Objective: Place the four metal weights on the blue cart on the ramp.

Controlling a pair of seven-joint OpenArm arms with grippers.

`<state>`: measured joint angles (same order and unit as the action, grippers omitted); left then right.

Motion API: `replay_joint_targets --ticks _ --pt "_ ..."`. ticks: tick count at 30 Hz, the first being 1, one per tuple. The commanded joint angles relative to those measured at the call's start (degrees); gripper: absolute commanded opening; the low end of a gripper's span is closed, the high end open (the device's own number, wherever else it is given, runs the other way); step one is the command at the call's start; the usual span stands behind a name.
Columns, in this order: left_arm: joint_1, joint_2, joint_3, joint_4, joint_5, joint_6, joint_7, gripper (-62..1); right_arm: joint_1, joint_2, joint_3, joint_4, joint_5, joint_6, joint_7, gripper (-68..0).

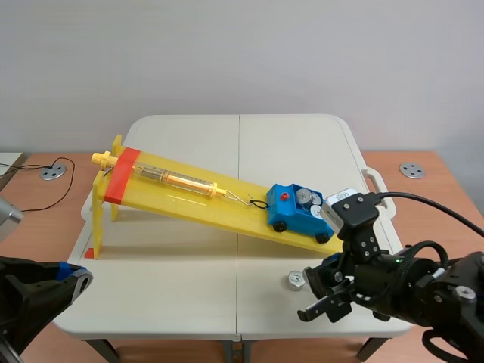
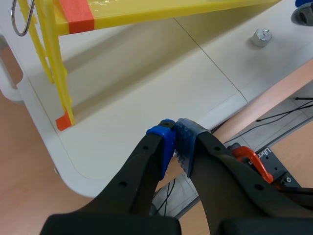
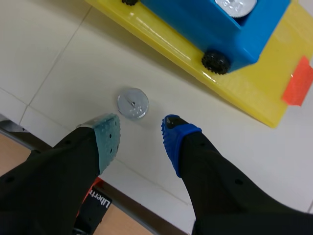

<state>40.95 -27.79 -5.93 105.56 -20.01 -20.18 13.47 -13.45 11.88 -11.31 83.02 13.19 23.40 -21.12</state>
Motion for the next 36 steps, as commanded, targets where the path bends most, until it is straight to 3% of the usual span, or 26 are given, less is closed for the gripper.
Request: replay_joint_targets --ticks 1,10,17,36 --pt "-0.2 0.5 -1.0 4.2 -4.2 -0.6 -5.9 -55.8 4.9 0.0 0.4 2.7 0.1 1.7 8.1 -45.5" --pt "-0.2 0.5 -1.0 4.2 -4.2 -0.6 -5.9 -55.8 8.3 -2.0 -3.5 -2.7 -3.8 0.9 10.8 -45.5" --pt "-0.2 0.5 -1.0 4.2 -4.2 -0.6 -5.9 -55.8 10.0 -3.0 -5.2 -6.5 -5.6 -1.3 12.6 -45.6" --pt "-0.2 0.5 -1.0 4.2 -4.2 -0.6 -5.9 -55.8 10.8 -4.0 -5.3 -10.5 -5.7 -1.5 14.9 -45.8"
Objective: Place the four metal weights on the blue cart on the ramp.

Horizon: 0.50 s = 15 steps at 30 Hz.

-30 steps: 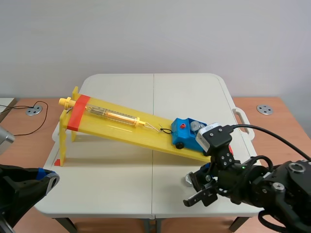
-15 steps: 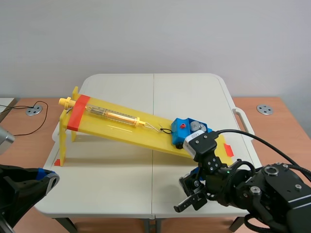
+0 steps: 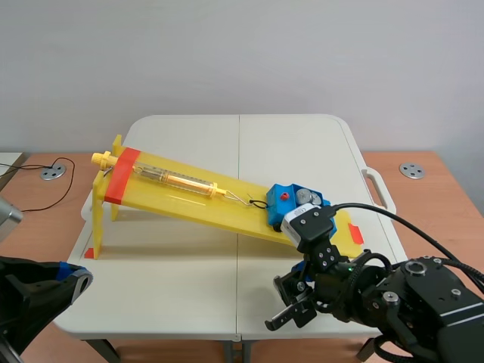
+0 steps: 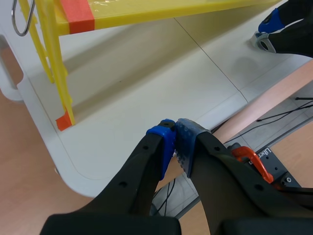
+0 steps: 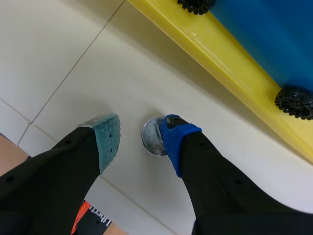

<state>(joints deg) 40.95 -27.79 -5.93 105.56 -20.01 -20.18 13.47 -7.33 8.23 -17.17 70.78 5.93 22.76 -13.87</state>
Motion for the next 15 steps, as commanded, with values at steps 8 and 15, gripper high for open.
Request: replay_joint_targets --ticks 8,15 --pt "-0.2 0.5 -1.0 4.2 -4.2 -0.6 -5.9 -55.8 4.6 -0.3 0.6 0.5 1.5 -0.9 7.6 -49.2" --pt "-0.2 0.5 -1.0 4.2 -4.2 -0.6 -5.9 -55.8 4.6 -0.3 0.6 0.0 0.6 -1.2 5.9 -60.1"
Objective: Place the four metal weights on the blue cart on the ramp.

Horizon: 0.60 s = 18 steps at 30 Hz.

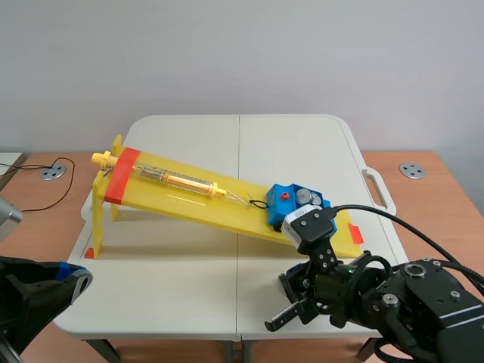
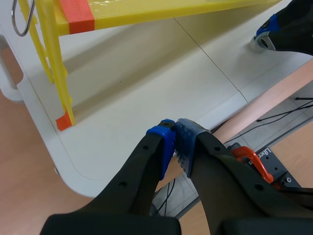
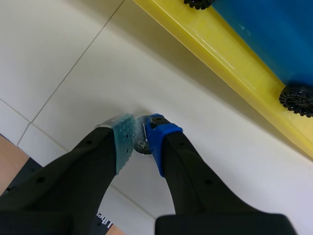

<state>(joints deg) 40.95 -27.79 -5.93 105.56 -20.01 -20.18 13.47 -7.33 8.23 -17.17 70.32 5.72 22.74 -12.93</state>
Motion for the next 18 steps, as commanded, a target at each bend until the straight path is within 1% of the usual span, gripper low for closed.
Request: replay_joint_targets --ticks 1,3,4,9,11,14,16,18 --pt "-0.2 0.5 -1.0 4.2 -4.2 -0.6 -5.9 -55.8 4.6 -0.3 0.6 0.5 0.8 -1.8 4.5 -62.0" --pt "-0.2 0.5 -1.0 4.2 -4.2 -0.6 -5.9 -55.8 4.6 -0.2 0.6 0.5 0.5 -3.2 3.6 -66.1" --pt "-0.2 0.5 -1.0 4.2 -4.2 -0.6 -5.9 -55.8 4.6 -0.1 0.6 0.5 0.3 -3.4 3.3 -66.9" --pt "-0.2 0.5 -1.0 4.2 -4.2 -0.6 -5.9 -55.8 4.6 1.3 0.6 0.8 0.3 -3.5 3.0 -66.9" --pt "-0.2 0.5 -1.0 4.2 -4.2 -0.6 -5.9 -55.8 4.1 2.4 0.9 2.1 2.4 -3.4 2.9 -66.9" --pt "-0.2 0.5 -1.0 4.2 -4.2 -0.6 -5.9 -55.8 2.2 4.2 2.1 6.4 6.6 -2.5 2.5 -66.9" --pt "-0.2 0.5 -1.0 4.2 -4.2 -0.6 -5.9 -55.8 0.3 5.2 3.7 10.6 8.4 -1.7 1.3 -66.9" --pt "-0.2 0.5 -1.0 4.2 -4.2 -0.6 -5.9 -55.8 -1.8 6.1 5.6 15.1 9.9 -1.5 -0.4 -66.9"
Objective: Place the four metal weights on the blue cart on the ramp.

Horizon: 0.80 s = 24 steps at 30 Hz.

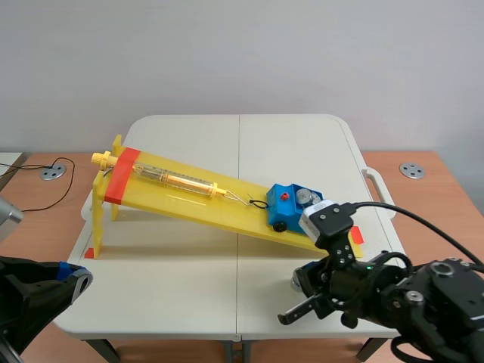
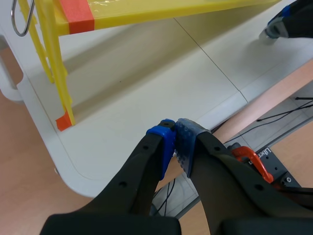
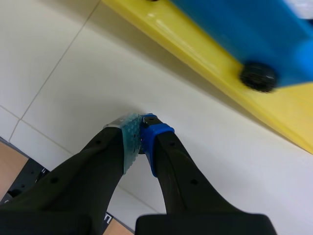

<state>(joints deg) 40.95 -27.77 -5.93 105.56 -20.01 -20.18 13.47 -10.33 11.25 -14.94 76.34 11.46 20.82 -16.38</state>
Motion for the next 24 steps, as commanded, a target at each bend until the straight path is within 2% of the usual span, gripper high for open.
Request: replay_joint_targets --ticks 1,8,14,18,22,24 --pt "-0.2 0.4 -1.0 4.2 -4.2 -0.6 -5.9 -55.8 0.1 3.6 4.3 11.4 4.9 0.8 2.3 -66.9" --pt "-0.2 0.4 -1.0 4.2 -4.2 -0.6 -5.9 -55.8 -6.6 5.8 11.4 26.4 9.4 1.8 -4.1 -66.9" --pt "-0.2 0.4 -1.0 4.2 -4.2 -0.6 -5.9 -55.8 -8.8 5.7 16.4 35.6 12.9 1.7 -7.8 -66.9" --pt "-0.2 0.4 -1.0 4.2 -4.2 -0.6 -5.9 -55.8 -7.7 5.6 17.0 36.9 12.7 1.0 -7.7 -66.9" --pt "-0.2 0.4 -1.0 4.2 -4.2 -0.6 -5.9 -55.8 -4.9 5.2 16.2 35.1 12.1 -1.4 -7.2 -66.9" --pt "-0.2 0.4 -1.0 4.2 -4.2 -0.6 -5.9 -55.8 -3.1 5.2 15.5 33.7 11.7 -1.6 -7.0 -66.9"
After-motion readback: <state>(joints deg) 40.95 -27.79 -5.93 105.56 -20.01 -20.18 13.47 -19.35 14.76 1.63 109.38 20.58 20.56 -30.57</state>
